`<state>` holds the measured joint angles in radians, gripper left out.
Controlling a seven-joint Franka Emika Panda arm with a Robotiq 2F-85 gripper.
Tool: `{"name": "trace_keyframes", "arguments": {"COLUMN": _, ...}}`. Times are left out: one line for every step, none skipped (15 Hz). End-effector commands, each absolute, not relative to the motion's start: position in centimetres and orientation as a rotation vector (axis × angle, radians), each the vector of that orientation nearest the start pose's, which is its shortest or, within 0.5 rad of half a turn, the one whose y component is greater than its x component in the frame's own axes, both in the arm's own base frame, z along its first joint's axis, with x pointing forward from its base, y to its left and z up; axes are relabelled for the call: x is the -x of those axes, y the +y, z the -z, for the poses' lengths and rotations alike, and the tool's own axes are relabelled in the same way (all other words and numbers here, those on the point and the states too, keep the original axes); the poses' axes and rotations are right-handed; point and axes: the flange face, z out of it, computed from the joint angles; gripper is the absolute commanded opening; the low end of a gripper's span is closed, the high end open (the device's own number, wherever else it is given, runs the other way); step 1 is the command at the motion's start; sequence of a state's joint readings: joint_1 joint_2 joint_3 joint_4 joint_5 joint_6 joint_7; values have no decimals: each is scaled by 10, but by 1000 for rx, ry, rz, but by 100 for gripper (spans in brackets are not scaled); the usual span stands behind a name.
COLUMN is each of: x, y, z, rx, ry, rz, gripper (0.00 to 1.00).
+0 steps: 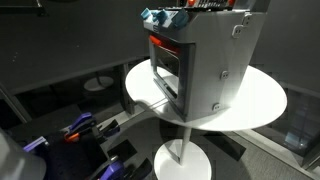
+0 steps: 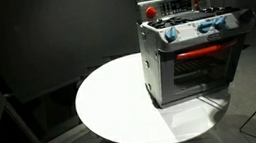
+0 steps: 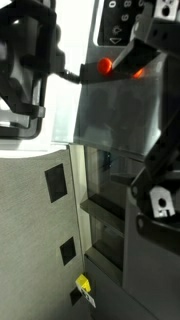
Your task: Press a button on the stove
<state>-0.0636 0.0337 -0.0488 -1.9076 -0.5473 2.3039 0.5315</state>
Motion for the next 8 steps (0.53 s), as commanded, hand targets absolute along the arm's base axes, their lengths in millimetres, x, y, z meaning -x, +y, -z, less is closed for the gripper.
{"name": "trace_keyframes", "arguments": {"x": -605, "y": -82, "z": -521, "rx": 3389, "ry": 625, "rz": 795, "gripper": 100}}
{"name": "trace_keyframes", "arguments": {"x": -605, "y": -83, "z": -520, "rx": 3388, "ry": 624, "rz": 795, "gripper": 100}}
{"name": "trace_keyframes", "arguments": {"x": -606, "y": -83, "z": -520, "rx": 3389, "ry": 624, "rz": 795, "gripper": 100}}
{"name": "trace_keyframes", "arguments": {"x": -607, "y": -84, "z": -520, "rx": 3388, "ry": 623, "rz": 796, "gripper": 100}}
{"name": "trace_keyframes", "arguments": {"x": -608, "y": -84, "z": -520, "rx": 3389, "ry": 622, "rz": 798, "gripper": 100}}
{"name": "trace_keyframes", "arguments": {"x": -609, "y": -84, "z": -520, "rx": 3389, "ry": 622, "rz": 799, "gripper": 100}}
{"name": "trace_keyframes", "arguments": {"x": -611, "y": -84, "z": -520, "rx": 3388, "ry": 623, "rz": 802, "gripper": 100}}
{"name": "trace_keyframes", "arguments": {"x": -612, "y": -85, "z": -520, "rx": 3388, "ry": 625, "rz": 804, "gripper": 100}}
